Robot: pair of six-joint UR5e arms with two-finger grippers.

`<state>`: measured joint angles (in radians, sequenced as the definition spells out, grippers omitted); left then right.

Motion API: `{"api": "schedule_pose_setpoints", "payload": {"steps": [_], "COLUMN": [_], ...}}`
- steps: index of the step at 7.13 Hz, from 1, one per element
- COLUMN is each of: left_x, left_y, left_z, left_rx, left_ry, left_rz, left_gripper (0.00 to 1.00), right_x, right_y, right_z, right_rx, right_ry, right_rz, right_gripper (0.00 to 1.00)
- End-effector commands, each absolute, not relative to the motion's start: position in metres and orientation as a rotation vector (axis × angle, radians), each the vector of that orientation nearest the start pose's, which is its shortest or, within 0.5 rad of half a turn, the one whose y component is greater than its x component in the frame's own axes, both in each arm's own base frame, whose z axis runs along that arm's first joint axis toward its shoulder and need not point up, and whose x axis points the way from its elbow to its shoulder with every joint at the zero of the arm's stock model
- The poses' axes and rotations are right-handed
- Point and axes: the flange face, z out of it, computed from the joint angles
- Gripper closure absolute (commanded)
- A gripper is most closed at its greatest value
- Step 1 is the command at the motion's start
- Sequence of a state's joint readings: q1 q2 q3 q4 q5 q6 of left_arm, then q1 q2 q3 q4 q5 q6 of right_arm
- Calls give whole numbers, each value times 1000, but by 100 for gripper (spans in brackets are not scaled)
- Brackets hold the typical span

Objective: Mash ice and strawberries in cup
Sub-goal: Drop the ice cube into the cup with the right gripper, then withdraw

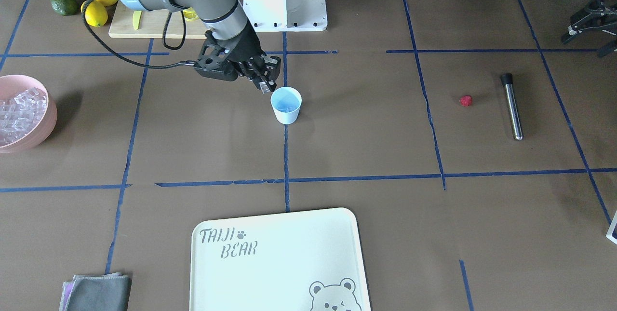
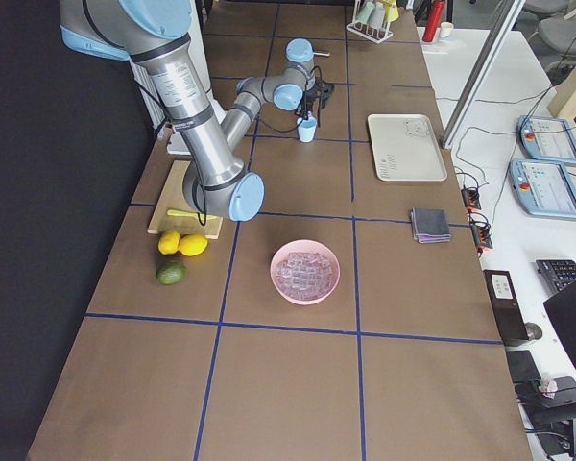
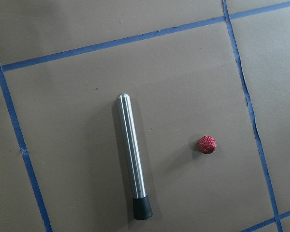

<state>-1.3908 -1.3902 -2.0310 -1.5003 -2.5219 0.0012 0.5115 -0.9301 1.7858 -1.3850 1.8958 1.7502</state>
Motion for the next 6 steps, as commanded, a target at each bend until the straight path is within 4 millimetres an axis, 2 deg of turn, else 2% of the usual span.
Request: {"api": "schedule_pose_setpoints", "payload": {"steps": [1,2,3,4,6], "left_x": [22,23,23,25,33], "left_y": [-413,-413,-413,-414,-418], "left_z": [509,509,509,509,508], "left_rx": [106,107,106,106,101], "left_ry": [964,964,964,964,964], "left_rz": [267,267,264,273,292], "left_gripper": [0,0,0,0,0], "right_x": [-533,-536,-537,-539,-539], "right_y": [-396,-393,-391,-392,-392], "right_z": [166,167,168,167,166], "right_rx": [-109,-107,-108,-100,-96], "right_ry": [-1061,-1059,-1056,-1055,-1058], "right_rz": [456,451,450,459,453], "right_gripper": [100,95,33,1,0]}}
